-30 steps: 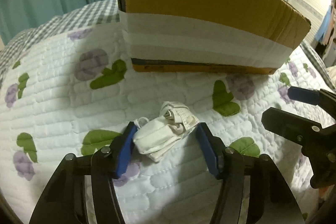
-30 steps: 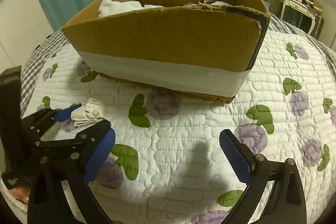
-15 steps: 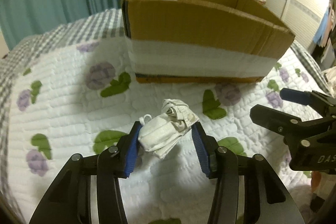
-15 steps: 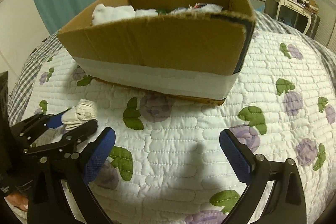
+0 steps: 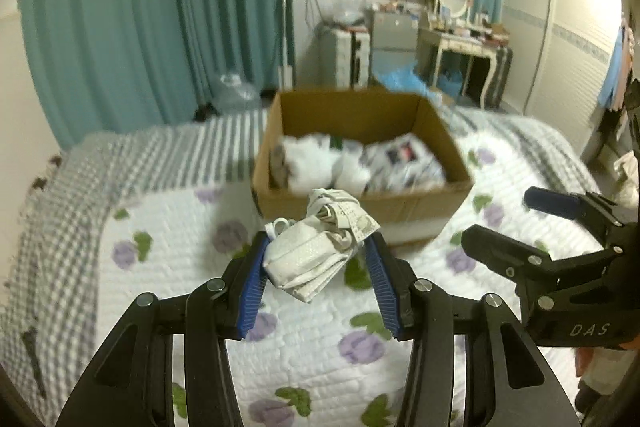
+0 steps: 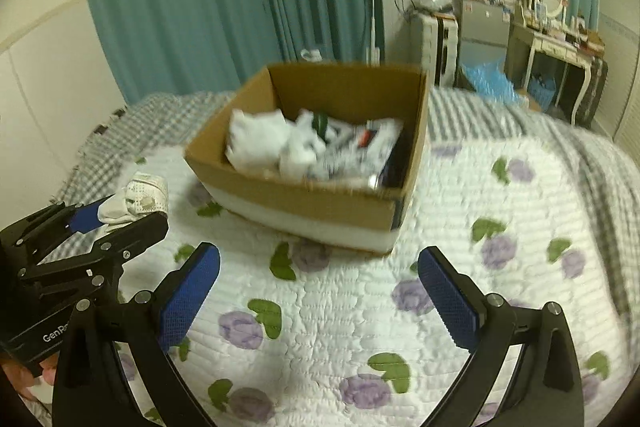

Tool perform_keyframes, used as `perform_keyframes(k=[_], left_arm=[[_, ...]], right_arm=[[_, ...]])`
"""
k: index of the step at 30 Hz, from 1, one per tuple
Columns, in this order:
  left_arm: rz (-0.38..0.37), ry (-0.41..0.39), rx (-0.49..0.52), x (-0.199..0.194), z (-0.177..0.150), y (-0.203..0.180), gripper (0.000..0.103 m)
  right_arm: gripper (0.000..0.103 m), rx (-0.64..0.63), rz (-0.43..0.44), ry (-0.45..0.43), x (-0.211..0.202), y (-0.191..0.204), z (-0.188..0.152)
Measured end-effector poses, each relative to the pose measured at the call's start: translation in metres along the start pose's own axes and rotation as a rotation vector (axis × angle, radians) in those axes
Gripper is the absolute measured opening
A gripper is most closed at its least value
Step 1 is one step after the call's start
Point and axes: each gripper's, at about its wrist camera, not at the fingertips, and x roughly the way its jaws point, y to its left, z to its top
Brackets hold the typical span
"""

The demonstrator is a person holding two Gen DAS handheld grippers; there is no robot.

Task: Organize soft objects
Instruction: 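Carry the folded white cloth into the box and open the left tool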

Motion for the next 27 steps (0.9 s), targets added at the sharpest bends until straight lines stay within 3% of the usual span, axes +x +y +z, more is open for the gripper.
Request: perform_keyframes(k=[6,13,20,27], left_arm=[[0.006,-0.085,-0.026,-0.032,0.035,-0.011,0.047],[0.014,-0.119,-0.030,-0.025,0.069,-0.013,0.047],[0.053,-0.100,0.019,0.023,0.091,-0.009,0.047],[0.049,-0.021,0.024,0.096,0.094,-0.006,0.047]], right_arm=[[0.100,-0.046,0.002,-0.068,-0.048,-0.005,0.033],[0.100,-0.088,-0.016,-0.128,-0.071,-0.015,0.076],[0.100,-0.100,-0.035,-0.148,-0.043,-0.026,0.107],[0.100,-0.082,-0.028,-0.107,0.019,-0.039,0.122]])
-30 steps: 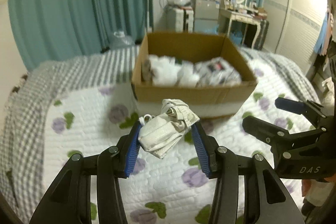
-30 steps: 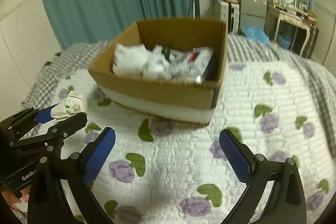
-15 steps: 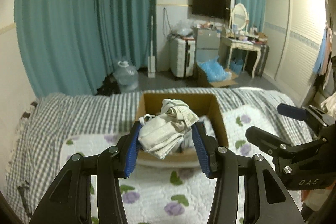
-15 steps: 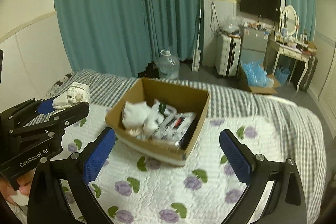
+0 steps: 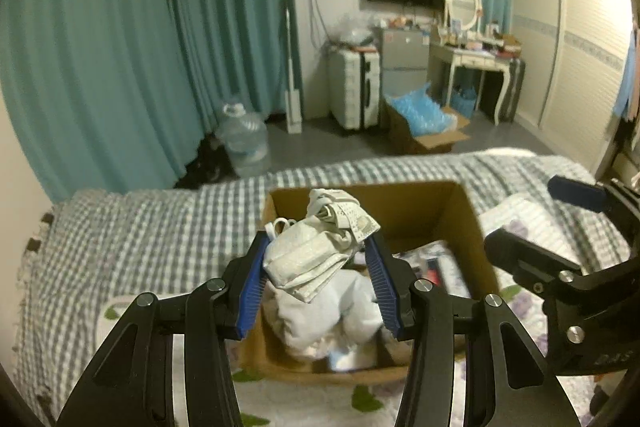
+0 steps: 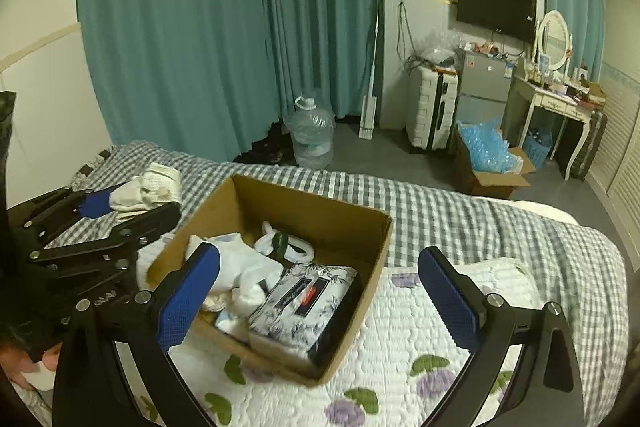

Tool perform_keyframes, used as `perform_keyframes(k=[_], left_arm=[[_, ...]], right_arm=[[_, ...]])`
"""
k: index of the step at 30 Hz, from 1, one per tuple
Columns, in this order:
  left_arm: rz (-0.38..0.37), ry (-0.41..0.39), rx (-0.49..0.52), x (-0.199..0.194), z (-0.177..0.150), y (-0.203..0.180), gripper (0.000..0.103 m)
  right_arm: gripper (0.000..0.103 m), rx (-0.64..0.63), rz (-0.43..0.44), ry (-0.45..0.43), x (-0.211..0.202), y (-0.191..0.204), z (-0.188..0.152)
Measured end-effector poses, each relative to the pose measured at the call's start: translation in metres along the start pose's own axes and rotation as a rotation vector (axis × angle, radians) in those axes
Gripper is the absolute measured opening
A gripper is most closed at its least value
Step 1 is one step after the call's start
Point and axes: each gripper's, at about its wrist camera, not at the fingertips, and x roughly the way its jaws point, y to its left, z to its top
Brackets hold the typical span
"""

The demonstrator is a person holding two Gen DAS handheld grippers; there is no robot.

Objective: Organize soft objects

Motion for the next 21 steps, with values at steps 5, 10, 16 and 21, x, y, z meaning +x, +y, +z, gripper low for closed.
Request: perform_keyframes(k=[5,10,16,21], left_arm=[[-0.007,0.038,0.015,0.034,-0.011,-0.006,0.053],[0.017,0.093,-0.040,0.052,-0.019,-0.001,0.082],[0.006,0.056,-0.082,0.015,-0.009,0.005,0.082],[0.036,-0.042,-0.075,-0.045,0.015,0.005,0.082]], right_arm=[[0.100,0.029,0.003,0.034,0.042,-0.009,-0.005],[0.100,0.043,-0.004,0.059,0.062,-0.015,-0.015],[0.100,0.052,-0.006,0.060,0.053,-0.021,-0.018],[0.100,0.052,-0.014,0.013,0.009,-0.020,-0.004]])
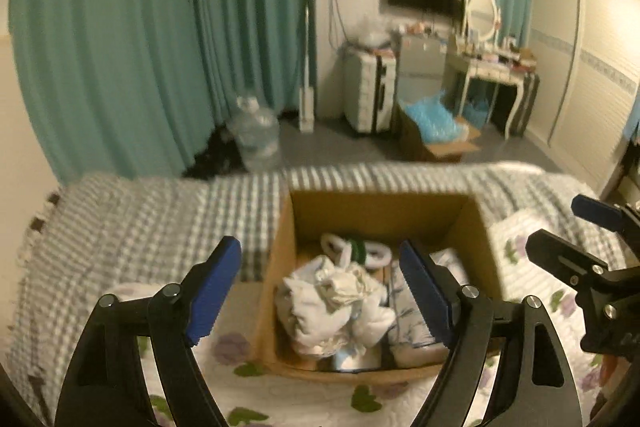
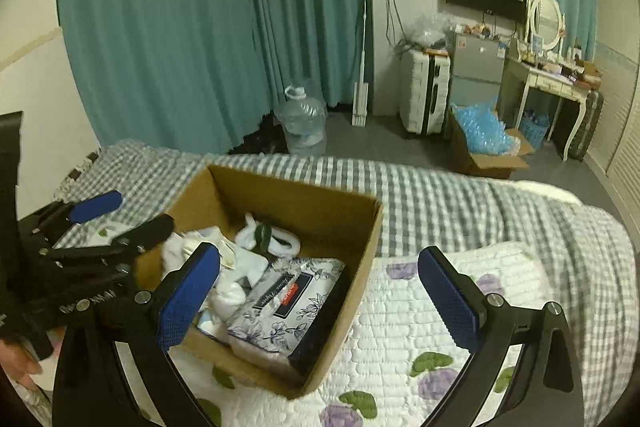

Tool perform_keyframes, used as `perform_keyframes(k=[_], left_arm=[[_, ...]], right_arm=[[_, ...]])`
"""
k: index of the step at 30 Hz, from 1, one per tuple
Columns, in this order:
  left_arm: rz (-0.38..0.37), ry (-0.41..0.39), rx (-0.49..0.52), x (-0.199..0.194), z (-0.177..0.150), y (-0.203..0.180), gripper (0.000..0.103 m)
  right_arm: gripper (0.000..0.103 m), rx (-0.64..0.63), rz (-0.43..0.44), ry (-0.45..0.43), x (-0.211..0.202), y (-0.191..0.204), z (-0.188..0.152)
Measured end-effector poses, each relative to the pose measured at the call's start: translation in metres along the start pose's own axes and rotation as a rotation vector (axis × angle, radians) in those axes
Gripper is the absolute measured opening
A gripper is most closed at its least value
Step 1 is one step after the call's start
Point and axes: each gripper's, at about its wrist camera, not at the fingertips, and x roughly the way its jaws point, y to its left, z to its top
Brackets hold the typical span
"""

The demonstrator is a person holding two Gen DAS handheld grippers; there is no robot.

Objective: Organize soft objects

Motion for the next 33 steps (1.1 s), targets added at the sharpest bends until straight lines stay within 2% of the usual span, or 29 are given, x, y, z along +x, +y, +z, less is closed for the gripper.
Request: perform_keyframes(k=[6,10,15,18,22,26,29,33], left_arm=[[0.025,-0.163,0.032,-0.102,0.031,-0.013,0.083],[0.065,-0.291,0.057,-0.174,0.042,-0.020,0.091],[0.081,-0.406,0.060,-0.240,0.048,-0.025,0.093],[0.079,-0.453,0.051,-0.266,0.043,-0.023,0.094],[0.091,-0.459,0.058,-0.271,0.028,-0.025,0.095],[0.108,-0.451,0.042,-0.259,0.002,-0.022,0.095],[0.097,-0.406,0.025,-0.235,-0.019,-0.016,0.095],[0.112,-0.327,0.006,-0.195,-0.049,-0.013,0.095]], right_arm=[[0.100,-0.023,-0.004,-0.124,-0.090,0.009,0.030],[0.102,-0.051,-0.015,-0.211,-0.156,0.019,0.046],[0.103,-0.119,-0.060,-0.308,-0.234,0.038,0.057],[0.103,-0.134,-0.057,-0.352,-0.269,0.045,0.056],[0.103,-0.157,-0.068,-0.394,-0.302,0.054,0.044],[0.103,-0.144,-0.052,-0.402,-0.306,0.056,0.022],[0.103,-0.099,-0.045,-0.366,-0.287,0.053,-0.002],[0.103,-0.040,-0.040,-0.306,-0.237,0.045,-0.037]])
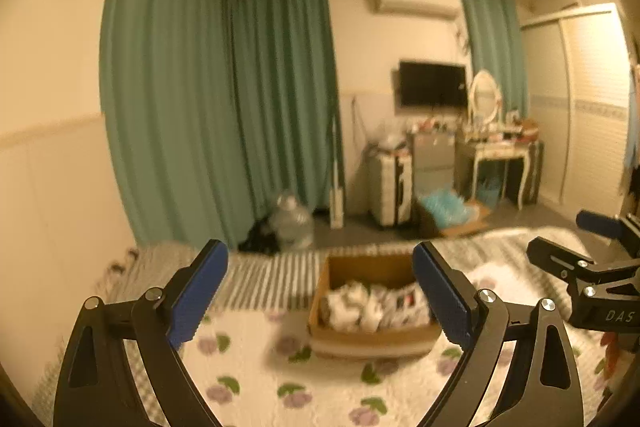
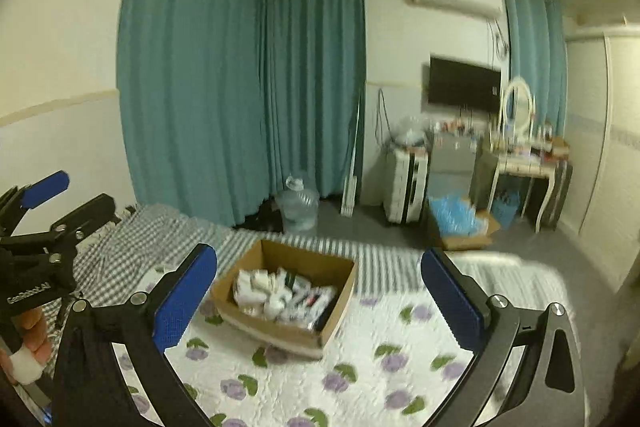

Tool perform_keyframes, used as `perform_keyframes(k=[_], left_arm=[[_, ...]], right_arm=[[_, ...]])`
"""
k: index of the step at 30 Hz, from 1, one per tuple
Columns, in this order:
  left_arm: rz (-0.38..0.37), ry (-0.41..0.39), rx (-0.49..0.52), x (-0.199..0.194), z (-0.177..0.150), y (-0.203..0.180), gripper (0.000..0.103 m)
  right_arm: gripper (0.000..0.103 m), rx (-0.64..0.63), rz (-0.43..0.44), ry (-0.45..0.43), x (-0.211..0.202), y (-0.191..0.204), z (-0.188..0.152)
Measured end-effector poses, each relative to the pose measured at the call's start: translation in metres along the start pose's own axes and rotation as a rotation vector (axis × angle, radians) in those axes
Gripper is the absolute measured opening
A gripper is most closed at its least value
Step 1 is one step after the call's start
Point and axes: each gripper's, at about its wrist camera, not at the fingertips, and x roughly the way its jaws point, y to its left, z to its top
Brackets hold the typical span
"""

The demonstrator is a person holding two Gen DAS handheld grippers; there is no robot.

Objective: Organize soft objects

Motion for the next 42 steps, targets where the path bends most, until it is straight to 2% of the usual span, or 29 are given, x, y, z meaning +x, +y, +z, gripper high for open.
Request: perform_keyframes(k=[2,5,12,20,42], left_arm=[[-0.015,0.058,-0.013,0.016,-0.023,0.000,0.095],[-0.020,0.138,-0.017,0.041,-0.052,-0.003,0.095],[-0.033,0.203,-0.028,0.064,-0.073,-0.007,0.095],[-0.049,0.209,-0.034,0.070,-0.078,-0.005,0.095],[-0.053,0.208,-0.024,0.070,-0.078,-0.003,0.095]], right_arm=[[0.103,0.051,0.024,0.056,0.026,-0.004,-0.027],[0.103,0.048,-0.003,0.104,0.054,-0.008,-0.052],[0.103,0.075,-0.007,0.180,0.089,-0.015,-0.088],[0.103,0.069,-0.001,0.212,0.100,-0.012,-0.096],[0.103,0.062,0.010,0.212,0.097,-0.003,-0.091]])
